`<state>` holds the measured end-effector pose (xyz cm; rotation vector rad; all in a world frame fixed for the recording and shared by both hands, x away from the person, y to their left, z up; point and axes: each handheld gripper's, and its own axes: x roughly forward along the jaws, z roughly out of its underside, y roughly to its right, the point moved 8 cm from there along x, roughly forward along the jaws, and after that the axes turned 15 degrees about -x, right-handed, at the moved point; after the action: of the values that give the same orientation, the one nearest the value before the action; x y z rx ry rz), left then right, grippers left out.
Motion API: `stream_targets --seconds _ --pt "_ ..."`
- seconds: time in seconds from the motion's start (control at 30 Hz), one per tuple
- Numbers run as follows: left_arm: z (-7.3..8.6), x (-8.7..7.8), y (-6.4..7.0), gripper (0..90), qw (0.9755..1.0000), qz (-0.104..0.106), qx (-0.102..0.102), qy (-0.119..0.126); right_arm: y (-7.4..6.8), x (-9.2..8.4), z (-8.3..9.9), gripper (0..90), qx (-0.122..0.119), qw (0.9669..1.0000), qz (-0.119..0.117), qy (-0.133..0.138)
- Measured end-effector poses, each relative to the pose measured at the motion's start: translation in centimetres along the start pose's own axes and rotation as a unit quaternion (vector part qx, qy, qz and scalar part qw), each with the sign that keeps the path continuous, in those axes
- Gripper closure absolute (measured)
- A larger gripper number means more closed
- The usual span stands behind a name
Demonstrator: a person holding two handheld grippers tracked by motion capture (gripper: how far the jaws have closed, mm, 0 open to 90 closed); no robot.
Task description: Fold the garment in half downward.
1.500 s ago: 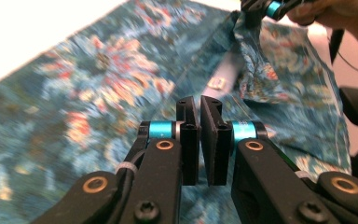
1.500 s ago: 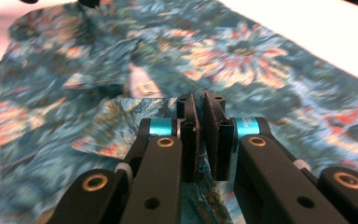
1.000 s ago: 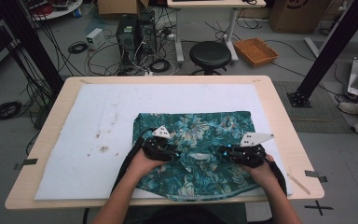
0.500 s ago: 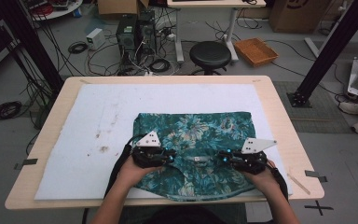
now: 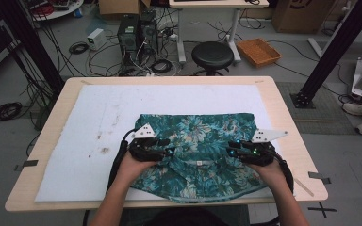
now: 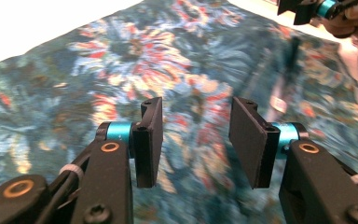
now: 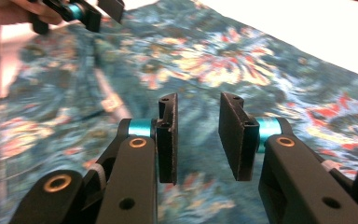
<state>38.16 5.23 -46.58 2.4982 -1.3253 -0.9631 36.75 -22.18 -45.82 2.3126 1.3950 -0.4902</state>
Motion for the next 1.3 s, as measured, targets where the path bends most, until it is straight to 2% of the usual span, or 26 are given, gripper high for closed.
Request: stream_targets --seconds 0.1,0.2,0.33,0.47,0.63,0.7,0.83,0.87,0.93,1.1,1.3 --pt "0.0 0.7 -0.9 53.6 0.9997 -0.019 -0.014 -0.010 0.7 1.0 0.6 68.1 0.011 0.9997 -0.001 -0.023" --pt "0.4 1.1 -1.1 53.3 0.9994 -0.023 -0.013 -0.023 0.8 1.5 0.9 68.0 0.013 0.9994 -0.005 -0.031" --pt "1.5 1.6 0.0 53.3 0.9984 0.006 -0.008 -0.055 0.2 2.5 1.3 67.7 0.014 0.9984 -0.027 -0.047" --pt "2.0 1.2 1.6 53.1 0.9977 0.030 0.006 -0.060 -1.3 2.4 1.4 67.7 0.005 0.9981 -0.044 -0.041" --pt "3.3 0.6 2.8 53.2 0.9959 0.032 0.023 -0.082 -3.3 1.6 1.5 67.9 -0.024 0.9969 -0.064 -0.039" --pt "3.9 0.4 3.1 53.2 0.9951 0.036 0.024 -0.089 -4.2 1.4 1.8 68.1 -0.035 0.9956 -0.076 -0.042" --pt "4.8 0.0 3.0 53.1 0.9938 0.020 0.029 -0.106 -5.5 1.0 2.6 68.3 -0.055 0.9925 -0.090 -0.061" --pt "4.8 0.0 3.0 53.2 0.9938 0.020 0.029 -0.106 -5.8 0.8 2.7 68.5 -0.057 0.9920 -0.089 -0.068" --pt "5.5 -0.1 2.7 53.2 0.9925 0.005 0.026 -0.119 -6.2 0.6 3.1 69.1 -0.064 0.9909 -0.090 -0.077" --pt "5.7 -0.3 2.9 53.2 0.9921 0.007 0.030 -0.121 -6.5 0.6 3.2 69.9 -0.066 0.9900 -0.094 -0.083" --pt "4.7 -1.8 3.3 51.0 0.9966 0.010 0.026 -0.077 -6.3 -0.1 2.3 63.3 -0.057 0.9932 -0.082 -0.061"
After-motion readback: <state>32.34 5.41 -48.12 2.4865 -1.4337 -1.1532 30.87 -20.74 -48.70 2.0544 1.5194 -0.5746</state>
